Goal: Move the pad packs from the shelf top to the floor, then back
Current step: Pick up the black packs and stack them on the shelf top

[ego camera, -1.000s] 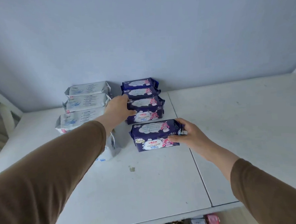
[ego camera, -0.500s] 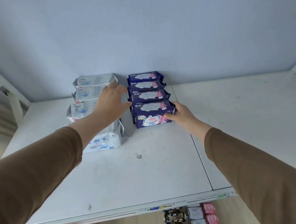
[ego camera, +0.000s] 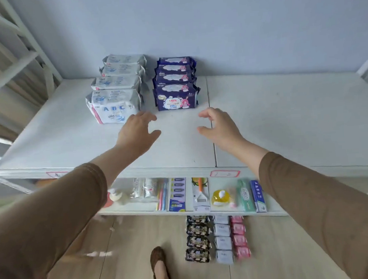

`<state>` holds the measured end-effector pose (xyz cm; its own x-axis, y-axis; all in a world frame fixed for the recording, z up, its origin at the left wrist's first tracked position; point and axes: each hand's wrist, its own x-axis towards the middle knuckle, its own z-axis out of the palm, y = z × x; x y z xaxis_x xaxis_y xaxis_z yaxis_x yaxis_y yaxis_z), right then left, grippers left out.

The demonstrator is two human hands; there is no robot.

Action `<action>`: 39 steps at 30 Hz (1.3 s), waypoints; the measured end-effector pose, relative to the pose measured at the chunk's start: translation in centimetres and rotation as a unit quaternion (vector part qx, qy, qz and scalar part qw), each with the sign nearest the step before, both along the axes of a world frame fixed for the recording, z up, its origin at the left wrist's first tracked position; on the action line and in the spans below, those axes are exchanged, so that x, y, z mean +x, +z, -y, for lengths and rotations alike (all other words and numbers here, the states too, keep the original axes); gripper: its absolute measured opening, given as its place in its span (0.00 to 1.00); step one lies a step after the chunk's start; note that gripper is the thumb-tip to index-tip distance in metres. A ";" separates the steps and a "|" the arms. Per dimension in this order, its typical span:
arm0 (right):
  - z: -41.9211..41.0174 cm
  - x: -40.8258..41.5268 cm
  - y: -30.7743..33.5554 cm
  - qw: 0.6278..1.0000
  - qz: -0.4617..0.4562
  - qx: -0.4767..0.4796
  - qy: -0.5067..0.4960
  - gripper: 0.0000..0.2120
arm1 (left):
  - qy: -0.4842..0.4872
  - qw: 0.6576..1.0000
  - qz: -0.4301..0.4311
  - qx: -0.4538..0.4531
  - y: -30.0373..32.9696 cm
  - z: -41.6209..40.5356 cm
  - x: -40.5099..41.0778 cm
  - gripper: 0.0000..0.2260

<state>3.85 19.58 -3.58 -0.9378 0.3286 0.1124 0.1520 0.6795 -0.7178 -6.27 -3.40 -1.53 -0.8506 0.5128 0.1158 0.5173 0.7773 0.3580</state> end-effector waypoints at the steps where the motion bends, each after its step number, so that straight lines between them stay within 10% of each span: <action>1: 0.3 2.1 0.2 1.000 -0.001 0.009 0.012 0.18 | -0.004 1.000 -0.001 0.007 -0.6 0.4 1.9 0.17; 10: 5.9 18.6 -6.4 0.995 -0.086 0.047 -0.022 0.08 | -0.128 0.991 0.016 0.044 -10.5 7.3 16.6 0.12; 26: 13.2 32.6 -51.6 0.925 0.336 -0.111 -0.141 0.25 | -0.042 0.943 0.311 -0.113 -50.9 12.6 26.4 0.23; 39: 12.8 27.9 -76.6 0.956 0.292 0.001 -0.035 0.32 | -0.057 0.958 0.252 -0.124 -75.8 3.8 23.5 0.28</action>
<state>31.75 6.74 -80.16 -0.8164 0.3929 -0.4232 0.5714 0.6549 -0.4945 17.22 -7.19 -77.29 -0.7033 0.5637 -0.4331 0.4132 0.8199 0.3962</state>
